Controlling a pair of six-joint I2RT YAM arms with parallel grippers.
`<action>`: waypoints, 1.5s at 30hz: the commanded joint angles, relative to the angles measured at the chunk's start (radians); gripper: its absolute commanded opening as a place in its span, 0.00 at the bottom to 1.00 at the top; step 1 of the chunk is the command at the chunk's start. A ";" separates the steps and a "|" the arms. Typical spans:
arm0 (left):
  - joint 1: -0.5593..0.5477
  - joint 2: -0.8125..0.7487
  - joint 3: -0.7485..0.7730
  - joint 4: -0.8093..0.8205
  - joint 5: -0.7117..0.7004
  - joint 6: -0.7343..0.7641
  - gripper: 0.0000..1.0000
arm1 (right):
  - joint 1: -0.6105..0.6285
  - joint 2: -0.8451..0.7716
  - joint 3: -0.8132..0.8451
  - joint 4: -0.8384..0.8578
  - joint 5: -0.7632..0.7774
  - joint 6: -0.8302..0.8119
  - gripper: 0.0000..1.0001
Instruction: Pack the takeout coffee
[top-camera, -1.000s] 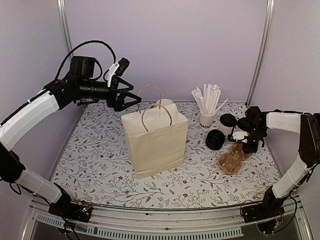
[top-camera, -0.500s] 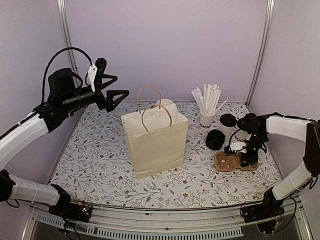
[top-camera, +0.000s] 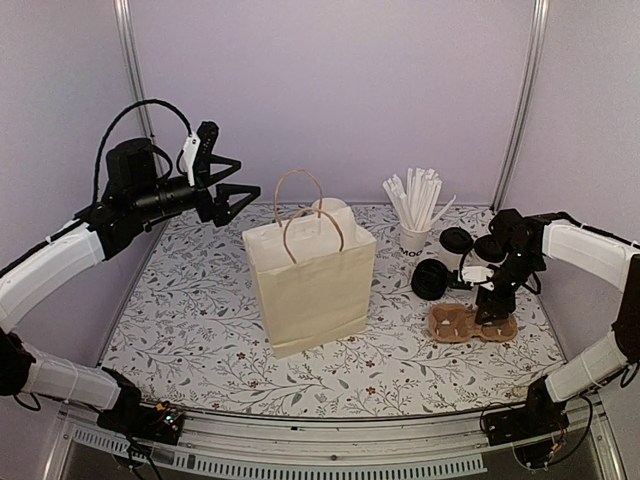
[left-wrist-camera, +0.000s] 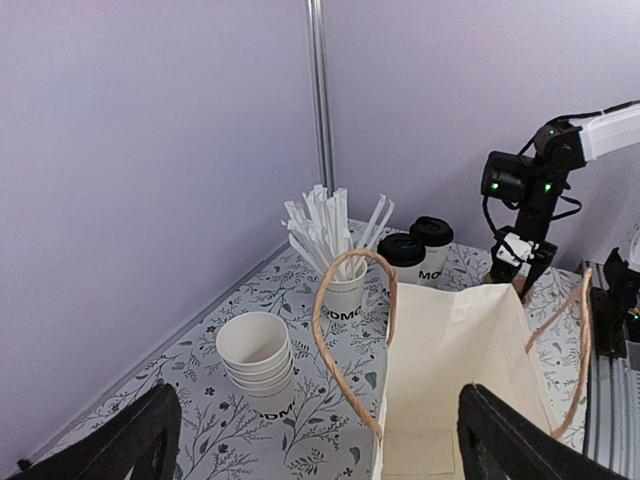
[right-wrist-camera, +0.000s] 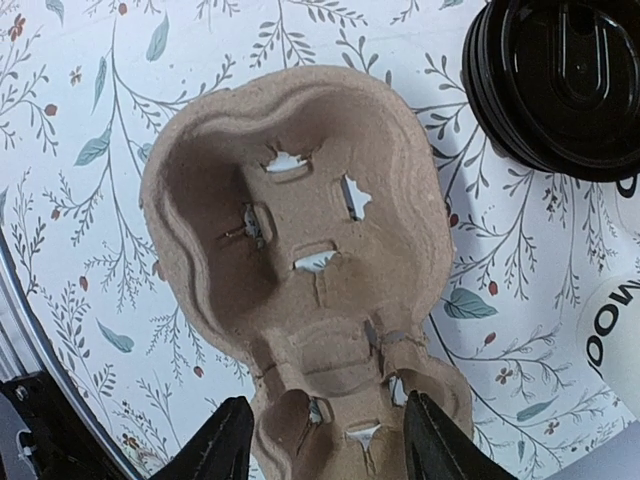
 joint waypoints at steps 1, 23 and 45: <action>0.012 0.008 0.007 0.029 0.025 -0.011 0.98 | 0.000 0.050 0.018 0.029 -0.077 -0.003 0.56; 0.027 0.024 -0.003 0.038 0.087 -0.015 0.96 | 0.000 0.055 -0.104 0.152 0.057 -0.096 0.61; 0.031 0.030 -0.005 0.040 0.108 -0.024 0.96 | 0.000 0.056 -0.114 0.147 0.042 -0.089 0.49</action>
